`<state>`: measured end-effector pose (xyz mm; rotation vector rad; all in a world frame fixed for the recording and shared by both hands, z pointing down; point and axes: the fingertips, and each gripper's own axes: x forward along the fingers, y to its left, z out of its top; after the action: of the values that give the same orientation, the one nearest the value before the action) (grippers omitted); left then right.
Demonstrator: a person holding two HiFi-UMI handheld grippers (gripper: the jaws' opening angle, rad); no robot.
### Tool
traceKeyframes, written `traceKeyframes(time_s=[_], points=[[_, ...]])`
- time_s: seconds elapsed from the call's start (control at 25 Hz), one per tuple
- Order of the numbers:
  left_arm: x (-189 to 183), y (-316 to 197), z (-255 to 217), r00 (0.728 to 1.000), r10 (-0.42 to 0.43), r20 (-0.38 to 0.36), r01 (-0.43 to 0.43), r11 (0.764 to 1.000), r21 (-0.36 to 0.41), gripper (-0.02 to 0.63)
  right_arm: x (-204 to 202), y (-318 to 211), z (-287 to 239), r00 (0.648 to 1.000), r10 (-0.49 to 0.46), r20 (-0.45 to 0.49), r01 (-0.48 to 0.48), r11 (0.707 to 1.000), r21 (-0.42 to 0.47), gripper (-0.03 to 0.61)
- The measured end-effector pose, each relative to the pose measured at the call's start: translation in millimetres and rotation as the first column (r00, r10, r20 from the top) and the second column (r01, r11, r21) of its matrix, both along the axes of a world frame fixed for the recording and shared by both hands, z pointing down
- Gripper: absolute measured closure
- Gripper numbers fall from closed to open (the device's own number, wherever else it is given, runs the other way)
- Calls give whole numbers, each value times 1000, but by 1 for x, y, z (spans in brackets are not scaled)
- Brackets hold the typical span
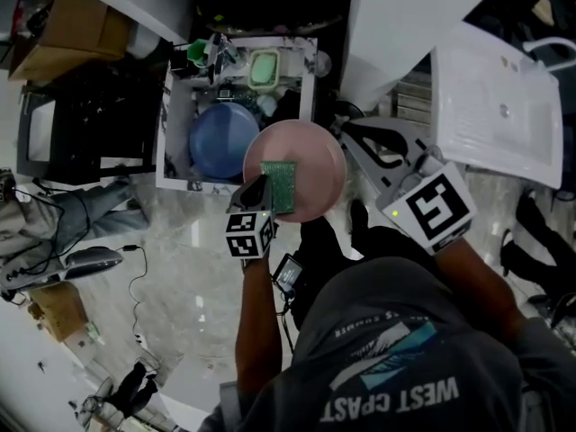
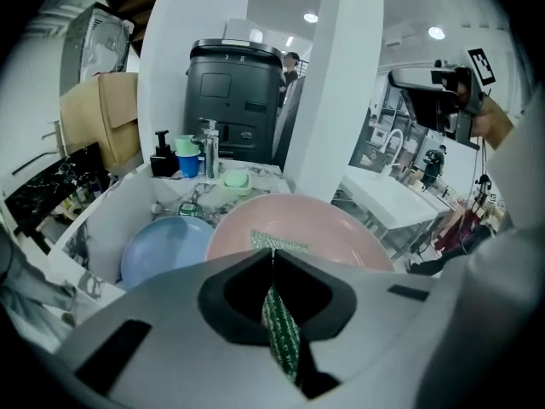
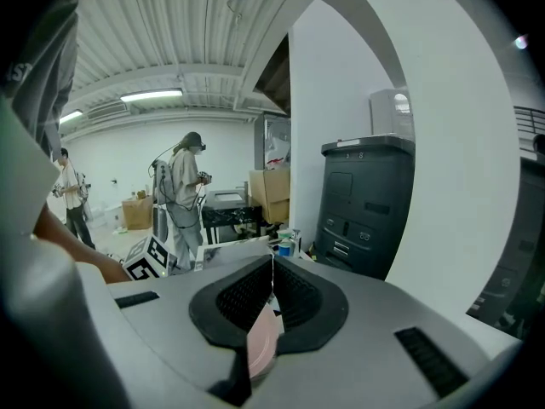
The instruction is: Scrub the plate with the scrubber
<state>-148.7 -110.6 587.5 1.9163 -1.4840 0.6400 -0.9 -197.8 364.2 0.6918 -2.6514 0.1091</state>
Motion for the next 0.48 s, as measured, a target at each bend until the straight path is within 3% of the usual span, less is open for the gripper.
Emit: traceKeyframes(time_s=[0.24,0.48], points=[[-20,-22,-2,1000,-18,9,17,999,28,603,-5,-2,8,1000,8,-12,-8,1000,-13,548],[-13,-49,-3,1000,21,5,-21,999,48,602,-5,-6,17,999,32,-21,-33,999,-29,548]])
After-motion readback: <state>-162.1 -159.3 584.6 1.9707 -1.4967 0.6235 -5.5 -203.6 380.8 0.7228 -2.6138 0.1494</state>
